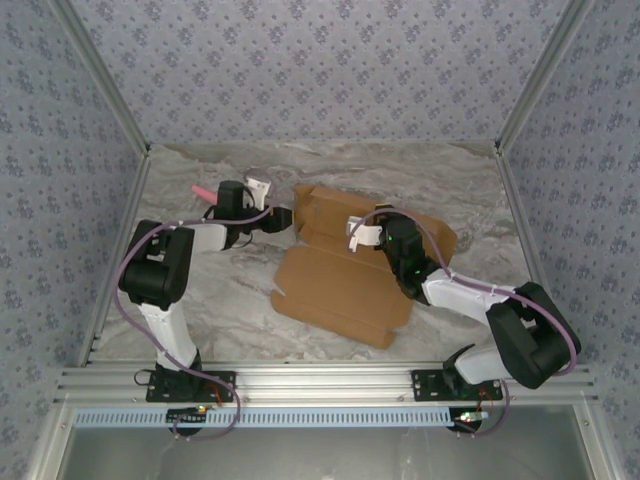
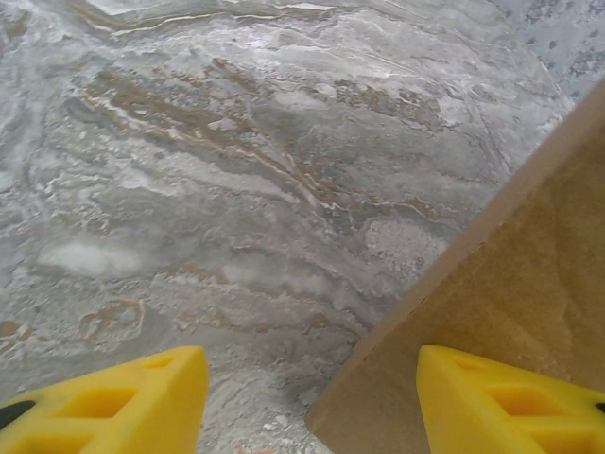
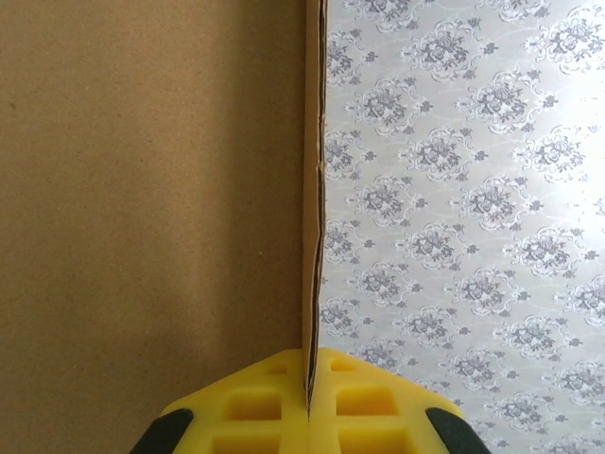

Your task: Fold the paper box

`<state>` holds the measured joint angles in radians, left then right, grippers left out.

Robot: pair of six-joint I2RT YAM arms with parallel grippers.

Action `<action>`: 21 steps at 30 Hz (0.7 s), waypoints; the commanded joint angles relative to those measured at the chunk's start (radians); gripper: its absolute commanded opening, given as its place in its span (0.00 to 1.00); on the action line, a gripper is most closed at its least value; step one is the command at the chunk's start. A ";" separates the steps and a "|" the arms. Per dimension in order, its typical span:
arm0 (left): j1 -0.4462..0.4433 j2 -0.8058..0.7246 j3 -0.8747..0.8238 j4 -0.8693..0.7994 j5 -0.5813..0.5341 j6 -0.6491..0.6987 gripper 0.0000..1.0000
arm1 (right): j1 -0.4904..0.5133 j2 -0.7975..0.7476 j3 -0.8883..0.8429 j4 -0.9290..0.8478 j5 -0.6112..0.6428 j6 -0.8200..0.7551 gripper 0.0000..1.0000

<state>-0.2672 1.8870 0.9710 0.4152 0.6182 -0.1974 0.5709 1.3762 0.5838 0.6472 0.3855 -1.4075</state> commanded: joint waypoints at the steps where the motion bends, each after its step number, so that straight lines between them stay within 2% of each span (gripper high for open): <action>1: -0.009 0.016 -0.013 0.079 0.060 0.038 0.60 | -0.005 0.004 -0.017 0.031 -0.016 -0.020 0.00; 9: -0.023 0.024 0.001 0.062 0.102 0.084 0.59 | -0.011 0.010 -0.012 0.026 -0.033 -0.016 0.00; 21: -0.076 0.006 0.019 -0.050 0.077 0.205 0.58 | -0.011 0.000 -0.010 -0.003 -0.031 -0.006 0.00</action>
<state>-0.3321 1.8893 0.9611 0.3981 0.6872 -0.0441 0.5602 1.3773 0.5800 0.6472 0.3775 -1.4071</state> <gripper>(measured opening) 0.574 0.065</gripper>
